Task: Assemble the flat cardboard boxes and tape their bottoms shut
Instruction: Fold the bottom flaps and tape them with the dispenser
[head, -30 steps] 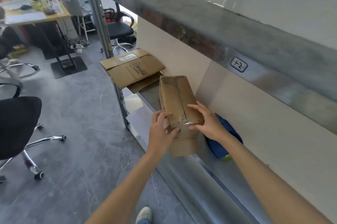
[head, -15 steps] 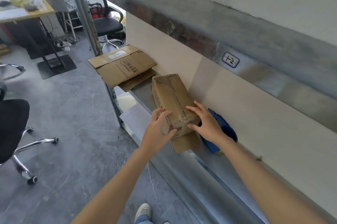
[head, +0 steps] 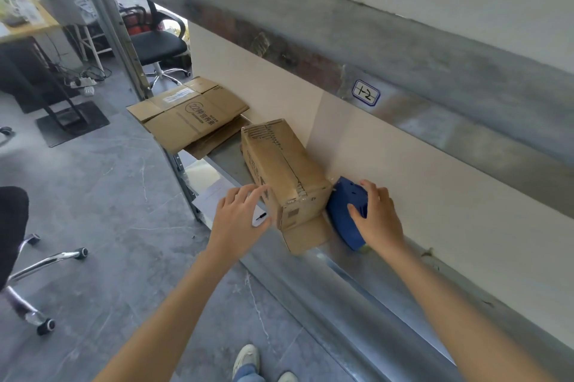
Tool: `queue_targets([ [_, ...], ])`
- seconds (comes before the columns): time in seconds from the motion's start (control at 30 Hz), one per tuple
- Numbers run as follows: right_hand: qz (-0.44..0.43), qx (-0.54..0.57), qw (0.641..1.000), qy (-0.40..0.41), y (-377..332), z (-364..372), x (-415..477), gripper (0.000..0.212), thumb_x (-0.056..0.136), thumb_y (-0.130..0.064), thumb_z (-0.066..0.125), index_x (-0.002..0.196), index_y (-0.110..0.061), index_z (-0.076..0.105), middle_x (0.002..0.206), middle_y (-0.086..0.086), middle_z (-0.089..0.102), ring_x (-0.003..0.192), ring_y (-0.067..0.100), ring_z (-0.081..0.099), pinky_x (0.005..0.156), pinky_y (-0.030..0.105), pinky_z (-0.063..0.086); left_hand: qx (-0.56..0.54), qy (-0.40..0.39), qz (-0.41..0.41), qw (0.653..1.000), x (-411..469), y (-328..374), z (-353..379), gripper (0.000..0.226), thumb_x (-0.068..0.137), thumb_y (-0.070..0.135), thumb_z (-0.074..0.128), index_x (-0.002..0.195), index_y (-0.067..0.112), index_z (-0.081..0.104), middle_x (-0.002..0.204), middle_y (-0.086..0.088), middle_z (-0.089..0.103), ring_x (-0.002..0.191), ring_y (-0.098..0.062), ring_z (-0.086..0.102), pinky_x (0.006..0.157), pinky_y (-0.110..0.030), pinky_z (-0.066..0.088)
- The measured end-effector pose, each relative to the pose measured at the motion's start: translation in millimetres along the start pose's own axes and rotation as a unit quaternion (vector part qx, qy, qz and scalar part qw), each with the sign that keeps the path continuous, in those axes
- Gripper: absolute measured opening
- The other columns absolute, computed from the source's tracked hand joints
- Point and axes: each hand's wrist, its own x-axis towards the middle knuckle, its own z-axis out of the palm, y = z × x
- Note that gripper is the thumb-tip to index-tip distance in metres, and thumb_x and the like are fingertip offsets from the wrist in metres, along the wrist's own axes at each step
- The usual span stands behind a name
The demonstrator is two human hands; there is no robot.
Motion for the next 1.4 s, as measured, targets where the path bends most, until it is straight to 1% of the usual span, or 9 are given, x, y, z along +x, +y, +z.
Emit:
queue_targets([
  [0.17, 0.015, -0.021, 0.996, -0.085, 9.5, 7.7, 0.1, 0.062, 0.096, -0.040, 0.060, 0.148, -0.025, 0.031, 0.122, 0.012, 0.056, 0.106, 0.031, 0.058, 0.084, 0.041, 0.050, 0.073, 0.034, 0.022, 0.996, -2.5, 6.8, -0.6, 0.058, 0.079, 0.040, 0.078, 0.129, 0.016, 0.062, 0.130, -0.005, 0.061, 0.116, -0.033, 0.056, 0.091, -0.045, 0.047],
  [0.3, 0.030, 0.027, 0.989, -0.143, 13.9, 11.6, 2.5, 0.071, 0.097, -0.036, 0.060, 0.154, -0.027, 0.019, 0.067, -0.001, 0.054, 0.054, 0.014, 0.052, 0.047, 0.028, 0.037, 0.079, 0.020, 0.020, 0.996, -5.9, 9.4, -2.3, 0.060, 0.081, 0.042, 0.076, 0.133, 0.016, 0.059, 0.135, -0.006, 0.059, 0.120, -0.033, 0.054, 0.096, -0.046, 0.045],
  [0.37, 0.035, 0.026, 0.987, -0.152, 16.4, 12.9, 4.6, 0.076, 0.096, -0.033, 0.062, 0.155, -0.031, 0.014, 0.062, 0.000, 0.052, 0.049, 0.015, 0.049, 0.045, 0.027, 0.034, 0.077, 0.007, 0.016, 0.997, -8.7, 8.0, -3.5, 0.061, 0.082, 0.042, 0.074, 0.135, 0.016, 0.057, 0.137, -0.005, 0.056, 0.124, -0.033, 0.051, 0.099, -0.046, 0.042],
  [0.5, 0.046, 0.036, 0.978, -0.200, 19.3, 10.5, 13.9, 0.091, 0.093, -0.027, 0.065, 0.156, -0.040, 0.001, 0.097, 0.012, 0.067, 0.073, 0.026, 0.064, 0.063, 0.034, 0.049, 0.074, -0.016, 0.006, 0.997, -13.9, 4.6, -5.0, 0.061, 0.083, 0.041, 0.073, 0.136, 0.015, 0.056, 0.139, -0.006, 0.055, 0.128, -0.034, 0.048, 0.103, -0.048, 0.040],
  [0.63, 0.067, 0.081, 0.963, -0.246, 21.3, 3.5, 30.0, 0.101, 0.090, -0.020, 0.068, 0.155, -0.043, -0.005, 0.156, 0.004, 0.035, 0.130, 0.032, 0.047, 0.100, 0.038, 0.045, 0.067, -0.028, -0.004, 0.997, -16.2, 4.9, -3.9, 0.062, 0.083, 0.042, 0.073, 0.136, 0.016, 0.055, 0.139, -0.005, 0.055, 0.129, -0.032, 0.047, 0.104, -0.047, 0.039],
  [1.0, 0.073, 0.046, 0.966, -0.242, 26.5, 8.6, 42.9, 0.108, 0.085, -0.016, 0.074, 0.157, -0.037, -0.003, 0.164, -0.003, 0.017, 0.143, 0.029, 0.030, 0.113, 0.040, 0.035, 0.064, -0.038, -0.017, 0.997, -21.2, 5.1, -6.1, 0.061, 0.082, 0.044, 0.073, 0.136, 0.020, 0.054, 0.139, -0.002, 0.055, 0.129, -0.030, 0.047, 0.105, -0.046, 0.039],
  [1.13, 0.080, 0.058, 0.974, -0.204, 20.4, 5.0, 34.4, 0.097, 0.085, -0.011, 0.062, 0.154, -0.048, 0.004, 0.149, 0.008, 0.044, 0.123, 0.036, 0.052, 0.096, 0.045, 0.049, 0.061, -0.037, -0.017, 0.997, -19.7, 5.3, -10.9, 0.061, 0.084, 0.042, 0.073, 0.137, 0.020, 0.053, 0.140, -0.002, 0.054, 0.131, -0.029, 0.046, 0.108, -0.045, 0.036],
  [1.23, 0.052, 0.006, 0.992, -0.113, 19.1, -5.6, 22.0, 0.076, 0.090, -0.030, 0.062, 0.148, -0.048, 0.016, 0.123, 0.009, 0.063, 0.092, 0.031, 0.063, 0.081, 0.045, 0.055, 0.053, -0.028, -0.017, 0.998, -16.2, 7.0, -16.1, 0.058, 0.086, 0.042, 0.071, 0.137, 0.019, 0.054, 0.140, 0.000, 0.053, 0.132, -0.027, 0.045, 0.108, -0.043, 0.035],
  [1.4, -0.053, -0.063, 0.996, -0.020, 25.1, -35.3, 0.1, 0.061, 0.093, -0.043, 0.061, 0.142, -0.045, 0.024, 0.084, -0.001, 0.068, 0.064, 0.019, 0.062, 0.058, 0.034, 0.053, 0.022, 0.009, -0.002, 1.000, -2.7, 17.1, -28.2, 0.051, 0.085, 0.035, 0.072, 0.131, 0.019, 0.059, 0.132, 0.000, 0.060, 0.124, -0.026, 0.051, 0.102, -0.042, 0.038],
])
